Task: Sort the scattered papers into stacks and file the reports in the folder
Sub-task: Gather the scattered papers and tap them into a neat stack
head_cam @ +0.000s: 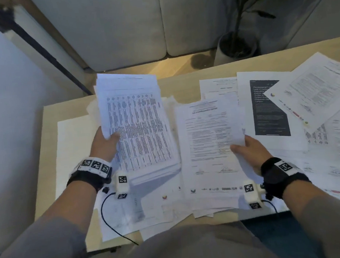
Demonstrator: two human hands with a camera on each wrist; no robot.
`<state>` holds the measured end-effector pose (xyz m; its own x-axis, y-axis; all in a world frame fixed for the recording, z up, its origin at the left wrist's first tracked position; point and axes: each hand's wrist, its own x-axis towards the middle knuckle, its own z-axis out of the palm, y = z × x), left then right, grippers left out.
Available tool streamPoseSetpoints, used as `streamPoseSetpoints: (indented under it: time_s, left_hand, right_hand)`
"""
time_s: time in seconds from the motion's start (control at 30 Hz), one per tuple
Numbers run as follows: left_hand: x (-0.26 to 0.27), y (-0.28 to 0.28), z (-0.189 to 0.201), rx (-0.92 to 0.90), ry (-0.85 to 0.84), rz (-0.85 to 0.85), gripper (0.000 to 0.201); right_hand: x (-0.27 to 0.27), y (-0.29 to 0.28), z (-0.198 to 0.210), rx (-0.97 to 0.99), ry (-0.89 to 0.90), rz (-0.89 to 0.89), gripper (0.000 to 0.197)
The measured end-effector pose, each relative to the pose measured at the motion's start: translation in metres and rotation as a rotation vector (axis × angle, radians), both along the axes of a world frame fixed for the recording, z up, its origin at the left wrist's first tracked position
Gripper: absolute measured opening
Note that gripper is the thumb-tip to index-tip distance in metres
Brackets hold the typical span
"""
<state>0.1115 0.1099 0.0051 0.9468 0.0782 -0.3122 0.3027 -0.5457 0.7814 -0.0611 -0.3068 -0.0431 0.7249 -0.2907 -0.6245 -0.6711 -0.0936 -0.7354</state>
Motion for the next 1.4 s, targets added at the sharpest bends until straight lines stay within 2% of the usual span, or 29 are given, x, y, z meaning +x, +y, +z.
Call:
streamPoseSetpoints:
  time_s: [0.13, 0.2, 0.23, 0.3, 0.33, 0.37, 0.4, 0.47, 0.5, 0.53, 0.57, 0.6, 0.67, 0.73, 0.8, 0.9, 0.97, 1.0, 1.07, 1.13, 1.23, 1.33, 1.4]
  left_hand:
    - [-0.014, 0.063, 0.017, -0.111, 0.031, 0.006, 0.042]
    - [-0.028, 0.089, 0.019, -0.188, 0.056, 0.034, 0.047]
    - [-0.036, 0.102, 0.015, -0.214, 0.081, 0.050, 0.051]
    - [-0.052, 0.121, 0.008, -0.152, 0.158, 0.015, 0.066]
    - [-0.062, 0.128, 0.001, -0.057, 0.231, -0.027, 0.079]
    - [-0.069, 0.128, -0.006, 0.024, 0.309, -0.063, 0.088]
    - [-0.080, 0.125, -0.013, 0.085, 0.383, -0.054, 0.085]
    - [-0.101, 0.121, -0.033, 0.171, 0.447, -0.017, 0.060]
    - [-0.110, 0.115, -0.041, 0.210, 0.451, 0.025, 0.057]
    - [-0.116, 0.111, -0.047, 0.254, 0.459, 0.093, 0.063]
    - [-0.121, 0.108, -0.052, 0.304, 0.452, 0.154, 0.069]
    - [-0.122, 0.100, -0.050, 0.383, 0.451, 0.211, 0.067]
    - [-0.125, 0.088, -0.044, 0.479, 0.463, 0.248, 0.051]
    - [-0.127, 0.080, -0.039, 0.434, 0.466, 0.250, 0.047]
    - [-0.127, 0.082, -0.040, 0.375, 0.425, 0.213, 0.042]
    - [-0.128, 0.088, -0.038, 0.286, 0.345, 0.169, 0.018]
    - [-0.131, 0.090, -0.038, 0.232, 0.305, 0.169, 0.013]
    - [-0.132, 0.091, -0.036, 0.205, 0.286, 0.178, 0.019]
    - [-0.133, 0.098, -0.032, 0.111, 0.294, 0.217, 0.045]
    - [-0.132, 0.109, -0.029, 0.068, 0.349, 0.219, 0.063]
    - [-0.128, 0.130, -0.020, 0.129, 0.421, 0.068, 0.037]
    - [-0.120, 0.150, 0.000, 0.074, 0.328, 0.062, 0.040]
    - [-0.111, 0.158, 0.016, 0.022, 0.250, 0.070, 0.042]
  right_hand:
    - [-0.009, -0.040, 0.016, 0.016, -0.052, -0.130, 0.035]
    - [-0.015, -0.057, 0.021, 0.022, -0.074, -0.159, 0.041]
    - [-0.018, -0.063, 0.023, 0.029, -0.087, -0.168, 0.063]
    - [-0.023, -0.076, 0.016, 0.069, -0.114, -0.201, 0.119]
    - [-0.024, -0.076, 0.015, 0.110, -0.133, -0.221, 0.131]
    - [-0.024, -0.076, 0.017, 0.155, -0.149, -0.235, 0.128]
    - [-0.023, -0.070, 0.020, 0.193, -0.157, -0.236, 0.116]
    - [-0.017, -0.054, 0.026, 0.256, -0.186, -0.226, 0.083]
    - [-0.014, -0.048, 0.025, 0.277, -0.200, -0.226, 0.068]
    - [-0.011, -0.042, 0.024, 0.279, -0.195, -0.229, 0.060]
    - [-0.009, -0.038, 0.020, 0.279, -0.180, -0.226, 0.060]
    - [-0.008, -0.035, 0.015, 0.265, -0.156, -0.209, 0.063]
    - [-0.003, -0.020, 0.011, 0.119, -0.086, -0.069, 0.054]
    - [0.003, -0.001, 0.001, -0.150, 0.015, 0.155, 0.038]
    - [0.006, 0.022, -0.013, -0.352, 0.087, 0.257, 0.030]
    - [0.005, 0.050, -0.034, -0.572, 0.144, 0.289, 0.035]
    - [0.001, 0.065, -0.036, -0.708, 0.199, 0.320, 0.040]
    - [-0.002, 0.071, -0.035, -0.754, 0.217, 0.324, 0.039]
    - [-0.005, 0.079, -0.032, -0.824, 0.247, 0.351, 0.036]
    - [-0.006, 0.077, -0.031, -0.846, 0.279, 0.370, 0.036]
    - [-0.002, 0.073, -0.026, -0.803, 0.281, 0.320, 0.040]
    - [-0.002, 0.071, -0.024, -0.769, 0.263, 0.307, 0.043]
    - [-0.003, 0.067, -0.022, -0.735, 0.234, 0.294, 0.038]
